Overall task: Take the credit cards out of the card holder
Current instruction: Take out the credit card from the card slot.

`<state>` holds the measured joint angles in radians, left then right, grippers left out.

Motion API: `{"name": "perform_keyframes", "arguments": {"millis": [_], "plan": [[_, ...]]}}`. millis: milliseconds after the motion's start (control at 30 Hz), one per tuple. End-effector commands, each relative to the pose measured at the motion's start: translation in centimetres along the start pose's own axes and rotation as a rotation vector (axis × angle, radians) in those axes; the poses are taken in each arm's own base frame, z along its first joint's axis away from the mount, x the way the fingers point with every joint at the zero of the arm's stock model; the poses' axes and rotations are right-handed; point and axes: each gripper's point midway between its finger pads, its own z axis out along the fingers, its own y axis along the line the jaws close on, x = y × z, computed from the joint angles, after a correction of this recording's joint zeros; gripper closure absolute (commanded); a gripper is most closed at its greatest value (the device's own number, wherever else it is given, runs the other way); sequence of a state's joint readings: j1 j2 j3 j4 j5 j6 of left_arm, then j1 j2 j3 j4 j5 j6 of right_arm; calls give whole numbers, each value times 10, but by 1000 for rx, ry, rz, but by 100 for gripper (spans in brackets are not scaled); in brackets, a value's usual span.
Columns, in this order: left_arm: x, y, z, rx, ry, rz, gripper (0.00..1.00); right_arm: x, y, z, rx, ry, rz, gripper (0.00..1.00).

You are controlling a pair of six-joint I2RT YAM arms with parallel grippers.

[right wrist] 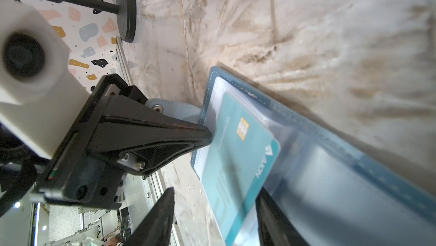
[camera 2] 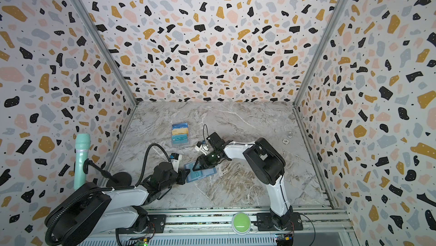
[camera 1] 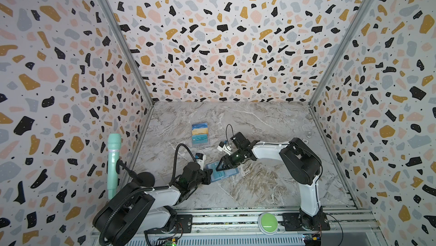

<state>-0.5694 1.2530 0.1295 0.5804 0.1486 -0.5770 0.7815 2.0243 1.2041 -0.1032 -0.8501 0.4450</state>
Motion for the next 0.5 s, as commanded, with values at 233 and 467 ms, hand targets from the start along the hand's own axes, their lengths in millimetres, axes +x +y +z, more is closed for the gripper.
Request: {"name": "perform_keyframes", "arguments": {"millis": [233,467], "plan": [[22,15,-2,-46,65,-25,97,3,20,-8,-52,5,-20,50],[18,13,-5,-55,63,-27,98,4,24,-5,-125,-5,6,52]]}}
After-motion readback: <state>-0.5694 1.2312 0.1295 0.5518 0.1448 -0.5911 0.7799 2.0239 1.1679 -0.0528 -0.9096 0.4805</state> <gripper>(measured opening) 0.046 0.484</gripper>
